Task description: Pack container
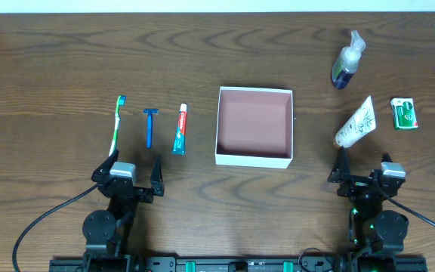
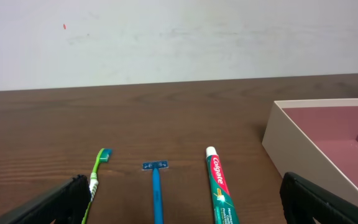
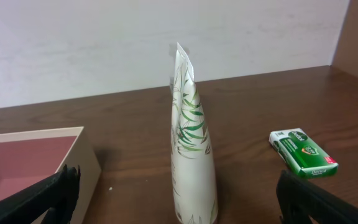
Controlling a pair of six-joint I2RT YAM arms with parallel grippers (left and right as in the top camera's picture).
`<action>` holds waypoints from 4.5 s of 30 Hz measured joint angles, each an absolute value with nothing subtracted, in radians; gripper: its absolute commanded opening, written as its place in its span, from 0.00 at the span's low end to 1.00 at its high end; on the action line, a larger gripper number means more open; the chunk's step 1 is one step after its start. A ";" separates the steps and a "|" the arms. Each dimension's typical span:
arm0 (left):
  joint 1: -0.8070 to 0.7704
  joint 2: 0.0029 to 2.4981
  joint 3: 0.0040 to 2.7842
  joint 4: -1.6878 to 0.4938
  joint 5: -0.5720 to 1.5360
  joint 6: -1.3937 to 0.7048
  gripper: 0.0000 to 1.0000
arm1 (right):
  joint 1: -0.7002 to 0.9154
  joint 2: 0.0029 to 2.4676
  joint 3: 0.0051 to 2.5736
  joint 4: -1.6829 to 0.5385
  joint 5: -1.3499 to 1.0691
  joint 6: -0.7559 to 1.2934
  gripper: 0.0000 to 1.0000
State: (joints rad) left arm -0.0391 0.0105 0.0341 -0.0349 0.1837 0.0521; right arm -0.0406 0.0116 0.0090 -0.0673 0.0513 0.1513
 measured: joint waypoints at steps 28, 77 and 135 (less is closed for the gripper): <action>-0.039 0.010 0.034 -0.035 0.184 0.052 0.98 | -0.041 0.012 0.009 -0.067 0.052 0.152 0.99; 0.050 1.137 1.444 -1.015 0.231 0.038 0.98 | -0.041 0.012 0.009 -0.068 0.047 0.151 0.99; 0.248 1.997 1.497 -0.943 0.100 0.207 0.98 | -0.041 0.012 0.009 -0.068 0.047 0.151 0.99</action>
